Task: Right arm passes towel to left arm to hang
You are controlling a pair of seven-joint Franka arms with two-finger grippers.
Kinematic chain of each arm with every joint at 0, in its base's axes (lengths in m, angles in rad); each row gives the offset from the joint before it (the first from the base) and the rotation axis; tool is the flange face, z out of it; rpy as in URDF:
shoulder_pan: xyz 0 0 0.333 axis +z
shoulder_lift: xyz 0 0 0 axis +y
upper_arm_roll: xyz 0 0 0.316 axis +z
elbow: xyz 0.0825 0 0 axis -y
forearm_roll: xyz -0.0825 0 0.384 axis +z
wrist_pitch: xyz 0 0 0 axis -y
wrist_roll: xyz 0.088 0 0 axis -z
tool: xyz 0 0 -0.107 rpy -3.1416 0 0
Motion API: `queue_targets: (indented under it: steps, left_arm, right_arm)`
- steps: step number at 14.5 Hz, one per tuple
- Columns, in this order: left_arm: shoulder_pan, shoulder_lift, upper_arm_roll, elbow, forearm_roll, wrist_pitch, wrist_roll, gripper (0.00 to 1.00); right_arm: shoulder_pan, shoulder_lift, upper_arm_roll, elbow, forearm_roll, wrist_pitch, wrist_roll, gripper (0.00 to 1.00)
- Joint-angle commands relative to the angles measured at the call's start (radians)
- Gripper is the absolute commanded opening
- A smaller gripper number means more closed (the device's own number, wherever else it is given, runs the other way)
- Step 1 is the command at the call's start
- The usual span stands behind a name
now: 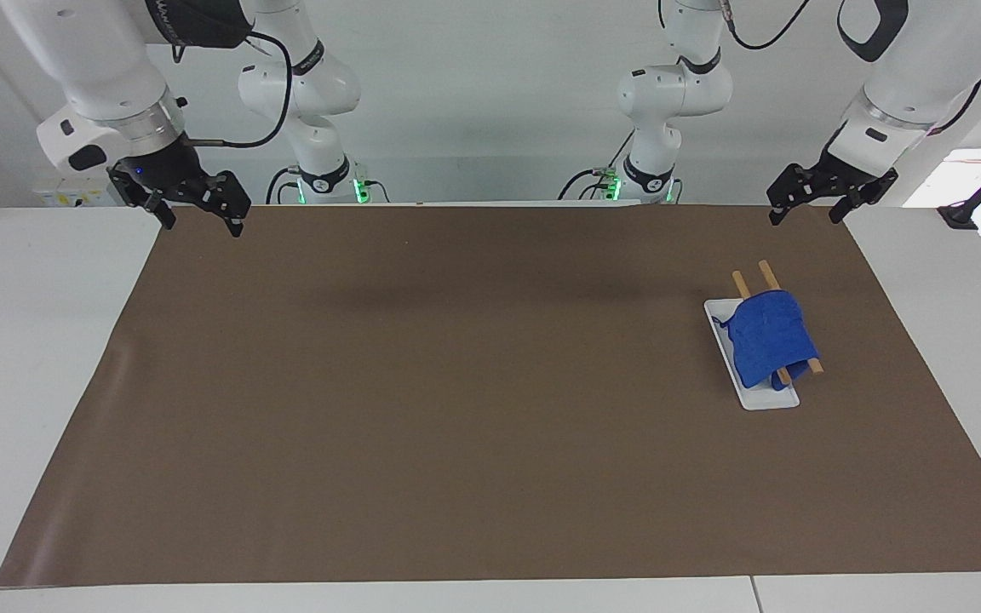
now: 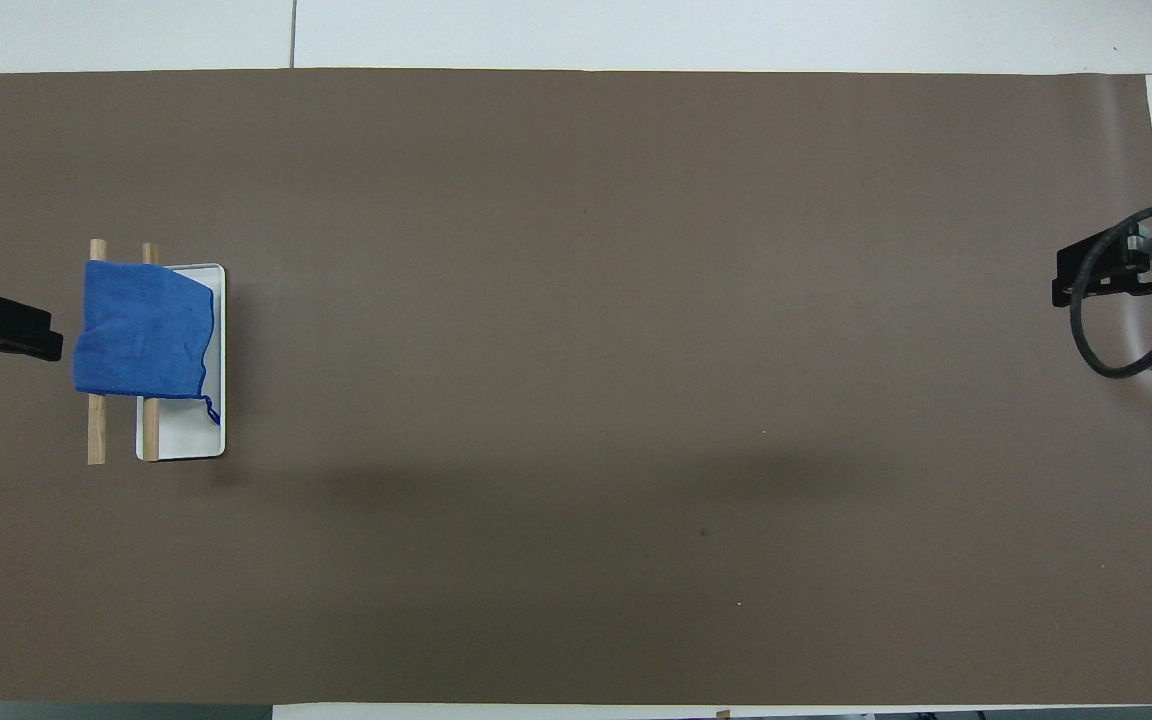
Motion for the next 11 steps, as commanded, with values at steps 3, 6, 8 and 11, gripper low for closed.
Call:
queue_targets:
  steps: [3, 6, 8, 11]
  left_arm:
    - [-0.007, -0.011, 0.008, -0.010, -0.010, -0.001, 0.007, 1.00]
    - [-0.007, -0.012, 0.008, -0.012, -0.010, -0.003, 0.004, 1.00]
    - [-0.007, -0.012, 0.008, -0.012, -0.008, -0.004, 0.005, 1.00]
    - [0.001, -0.012, 0.009, -0.010, -0.008, -0.004, 0.005, 1.00]
  right_arm:
    - [-0.011, -0.011, 0.009, -0.008, -0.006, -0.005, -0.015, 1.00]
    - [-0.009, -0.013, 0.011, -0.011, -0.006, -0.005, -0.013, 1.00]
    - [-0.011, -0.013, 0.009, -0.011, -0.007, -0.010, -0.015, 1.00]
    - [-0.013, -0.013, 0.007, -0.009, -0.007, -0.005, -0.016, 1.00]
